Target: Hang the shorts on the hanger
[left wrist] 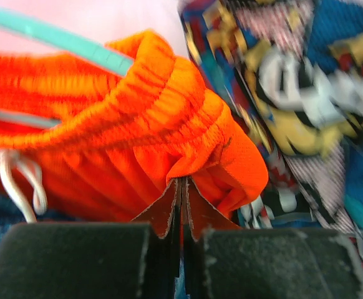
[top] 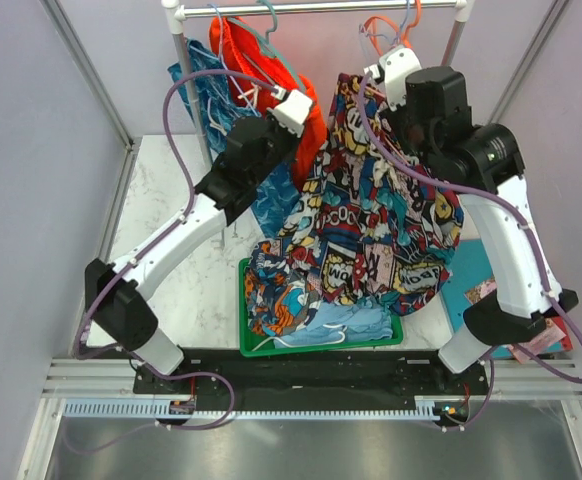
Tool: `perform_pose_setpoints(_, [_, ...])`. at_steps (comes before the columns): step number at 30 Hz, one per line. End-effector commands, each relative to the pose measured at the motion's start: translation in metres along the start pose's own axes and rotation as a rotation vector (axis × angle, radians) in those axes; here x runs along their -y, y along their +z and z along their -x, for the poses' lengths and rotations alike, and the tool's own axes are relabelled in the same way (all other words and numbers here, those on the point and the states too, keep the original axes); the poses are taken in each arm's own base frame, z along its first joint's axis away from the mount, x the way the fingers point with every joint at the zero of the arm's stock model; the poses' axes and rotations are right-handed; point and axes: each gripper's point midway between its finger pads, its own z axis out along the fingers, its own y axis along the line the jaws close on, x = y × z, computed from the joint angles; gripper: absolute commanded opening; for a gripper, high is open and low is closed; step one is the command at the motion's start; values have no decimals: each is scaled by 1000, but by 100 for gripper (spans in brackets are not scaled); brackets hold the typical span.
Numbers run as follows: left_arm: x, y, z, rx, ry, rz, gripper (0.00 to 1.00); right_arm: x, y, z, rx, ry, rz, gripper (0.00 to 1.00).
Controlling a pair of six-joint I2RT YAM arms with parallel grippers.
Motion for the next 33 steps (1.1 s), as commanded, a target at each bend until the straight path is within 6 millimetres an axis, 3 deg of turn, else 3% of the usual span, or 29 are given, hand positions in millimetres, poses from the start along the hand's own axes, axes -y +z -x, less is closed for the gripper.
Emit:
perform_pose_setpoints(1, [-21,-46,23,66,-21,24,2,26,8,67,234,82,-114,0])
perform_pose_setpoints(3, [-26,-55,13,52,-23,24,2,30,18,75,258,62,-131,0])
perform_pose_setpoints(5, [-31,-69,17,61,-29,31,2,38,35,84,286,73,-149,0])
perform_pose_setpoints(8, [-23,-86,14,57,-36,-21,2,49,48,103,354,98,-145,0])
perform_pose_setpoints(12, [-5,-105,14,65,-58,-116,2,45,61,122,435,109,-113,0])
perform_pose_setpoints(19, [2,-126,18,50,-109,-159,5,33,85,151,550,147,-57,0])
perform_pose_setpoints(23, [7,-144,21,48,-138,-185,23,25,95,161,588,164,-33,0])
perform_pose_setpoints(25, [9,-156,26,60,-142,-203,45,21,106,162,588,165,-26,0])
perform_pose_setpoints(28, [11,-169,31,63,-155,-219,65,13,119,160,579,166,-15,0])
perform_pose_setpoints(30, [12,-174,32,60,-167,-225,73,8,127,158,572,170,-7,0])
perform_pose_setpoints(33, [14,-182,32,56,-177,-236,75,4,136,157,568,174,-5,0])
